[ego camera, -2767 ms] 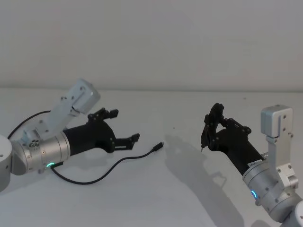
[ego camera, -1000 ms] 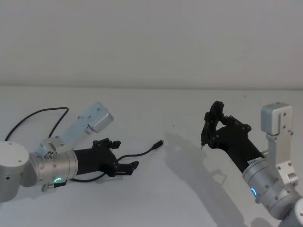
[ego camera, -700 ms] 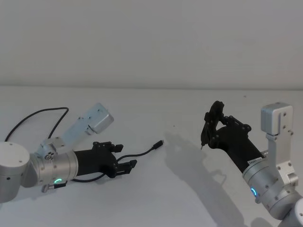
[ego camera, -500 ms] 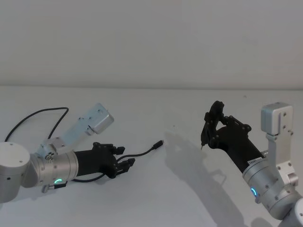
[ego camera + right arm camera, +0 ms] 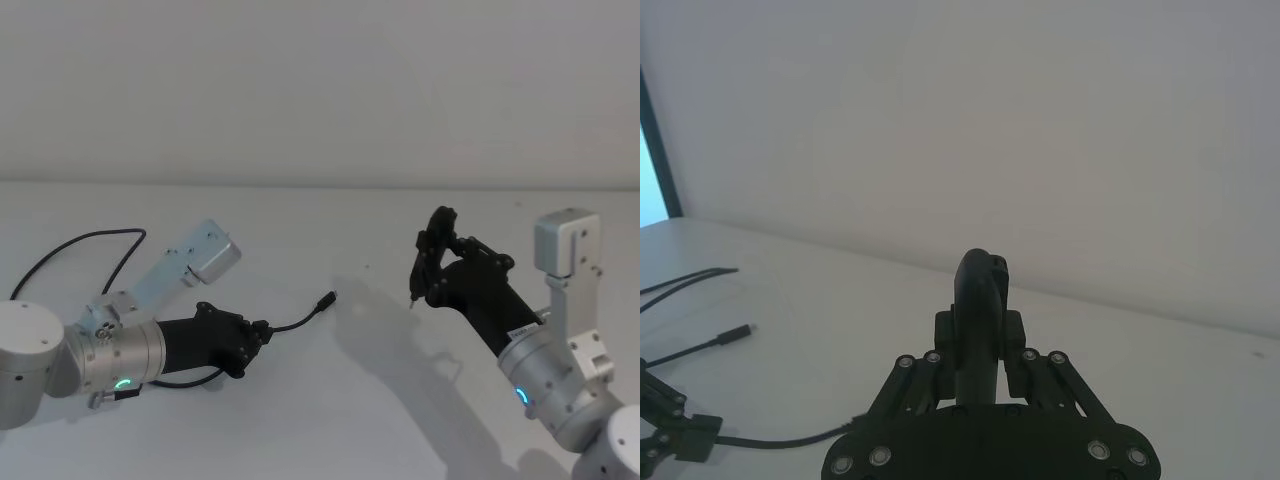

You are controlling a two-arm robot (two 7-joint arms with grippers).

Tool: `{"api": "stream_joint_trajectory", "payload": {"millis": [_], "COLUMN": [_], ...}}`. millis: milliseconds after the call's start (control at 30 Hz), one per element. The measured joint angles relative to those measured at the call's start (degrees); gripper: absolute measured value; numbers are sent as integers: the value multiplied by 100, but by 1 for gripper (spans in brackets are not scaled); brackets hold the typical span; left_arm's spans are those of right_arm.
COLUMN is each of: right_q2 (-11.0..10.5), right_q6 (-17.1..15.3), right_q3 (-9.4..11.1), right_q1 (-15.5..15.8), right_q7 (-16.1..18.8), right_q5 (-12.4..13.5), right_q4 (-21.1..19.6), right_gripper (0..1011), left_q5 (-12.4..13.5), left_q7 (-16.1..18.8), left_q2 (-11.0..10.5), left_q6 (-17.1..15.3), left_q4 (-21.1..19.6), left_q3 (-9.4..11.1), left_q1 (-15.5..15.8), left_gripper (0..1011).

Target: Pick up the data cable with the one hand.

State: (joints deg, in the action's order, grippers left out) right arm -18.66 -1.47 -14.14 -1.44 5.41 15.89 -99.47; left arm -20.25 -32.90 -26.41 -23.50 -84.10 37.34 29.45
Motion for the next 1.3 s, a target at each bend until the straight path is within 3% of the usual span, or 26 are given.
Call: {"api": "stream_joint_trajectory", "payload": {"millis": [633, 933, 1300], "right_q2": [287, 417, 514], "right_q6": [-35, 54, 180], "right_q3": [-389, -424, -390], "right_q1": [-670, -944, -1143], "right_q7": [372, 511, 682], "right_q5": [-196, -228, -210], "right_q4": [904, 1280, 1438], "right_gripper": [274, 275, 275], "left_q5": [1, 0, 1], "left_q7": [1, 1, 1], "left_q2": [0, 0, 0], "left_q6": [-5, -5, -4], "left_q4": [2, 2, 1], "left_q3": [2, 2, 2], "left_q1": [0, 0, 0], "left_gripper": [41, 41, 41]}}
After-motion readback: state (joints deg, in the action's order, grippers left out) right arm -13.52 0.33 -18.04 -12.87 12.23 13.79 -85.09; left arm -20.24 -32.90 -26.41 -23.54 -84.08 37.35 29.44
